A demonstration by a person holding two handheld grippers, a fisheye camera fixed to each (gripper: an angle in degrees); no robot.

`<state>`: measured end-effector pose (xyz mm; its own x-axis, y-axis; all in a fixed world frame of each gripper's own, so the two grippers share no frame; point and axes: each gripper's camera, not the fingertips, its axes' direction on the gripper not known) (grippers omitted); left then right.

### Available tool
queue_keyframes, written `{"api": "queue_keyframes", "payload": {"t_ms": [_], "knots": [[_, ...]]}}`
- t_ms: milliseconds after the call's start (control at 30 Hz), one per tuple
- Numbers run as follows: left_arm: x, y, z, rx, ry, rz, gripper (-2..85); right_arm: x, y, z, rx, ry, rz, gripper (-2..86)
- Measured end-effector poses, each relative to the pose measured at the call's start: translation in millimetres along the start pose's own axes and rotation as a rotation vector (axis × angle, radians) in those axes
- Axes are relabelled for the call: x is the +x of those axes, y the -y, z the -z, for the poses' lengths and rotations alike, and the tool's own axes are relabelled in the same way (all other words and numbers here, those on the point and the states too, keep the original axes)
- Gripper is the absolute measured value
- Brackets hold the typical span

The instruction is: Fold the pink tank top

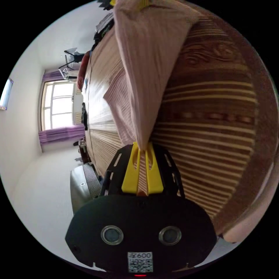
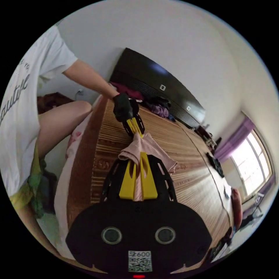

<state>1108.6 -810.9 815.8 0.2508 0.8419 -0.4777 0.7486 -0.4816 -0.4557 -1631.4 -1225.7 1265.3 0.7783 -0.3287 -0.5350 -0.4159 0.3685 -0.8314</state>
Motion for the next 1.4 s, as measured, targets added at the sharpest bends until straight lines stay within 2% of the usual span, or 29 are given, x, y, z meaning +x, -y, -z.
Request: {"api": "queue_keyframes", "payload": {"t_ms": [67, 167, 400, 567, 633, 800, 933, 1100, 1167, 1267, 1400], "knots": [[37.9, -16.4, 28.8, -0.020, -0.012, -0.067, 3.3, 2.7, -6.3, 22.6, 0.019, 0.141, 0.093, -0.9], [73.0, -20.8, 64.7, -0.007, -0.056, -0.047, 3.2, -5.6, -10.5, 47.8, -0.042, 0.309, 0.138, -0.9], [120.3, 35.7, 110.6, -0.053, -0.058, -0.004, 3.0, -46.3, -45.2, 101.3, -0.183, 0.270, 0.192, -0.9], [131.0, 69.0, 119.6, -0.005, -0.052, 0.038, 3.3, -19.6, -80.3, 138.8, -0.255, 0.297, -0.059, -0.9], [133.3, 68.6, 120.4, 0.019, -0.056, 0.031, 3.5, -11.0, -92.4, 154.4, -0.227, 0.304, -0.140, -0.9], [137.2, 45.3, 101.6, 0.008, -0.004, 0.077, 5.4, -9.3, -118.0, 185.9, -0.320, 0.212, -0.256, -0.8], [123.7, 0.7, 78.1, -0.014, -0.068, 0.177, 7.1, -12.2, -130.6, 219.0, -0.380, 0.107, -0.370, -0.6], [129.3, -49.0, 77.3, 0.103, -0.001, 0.159, 7.2, -22.8, -115.1, 266.0, -0.263, -0.141, -0.464, 2.5], [133.6, -63.4, 75.4, 0.121, 0.022, 0.098, 7.4, -29.4, -96.5, 282.1, -0.094, -0.175, -0.539, 5.9], [131.9, -82.8, 65.1, 0.133, 0.034, 0.069, 7.3, -44.3, -73.8, 272.0, 0.092, -0.058, -0.608, 8.7], [133.4, -100.5, 58.6, 0.207, 0.044, -0.006, 7.1, -54.5, -44.9, 230.4, 0.109, 0.027, -0.653, 10.4]]}}
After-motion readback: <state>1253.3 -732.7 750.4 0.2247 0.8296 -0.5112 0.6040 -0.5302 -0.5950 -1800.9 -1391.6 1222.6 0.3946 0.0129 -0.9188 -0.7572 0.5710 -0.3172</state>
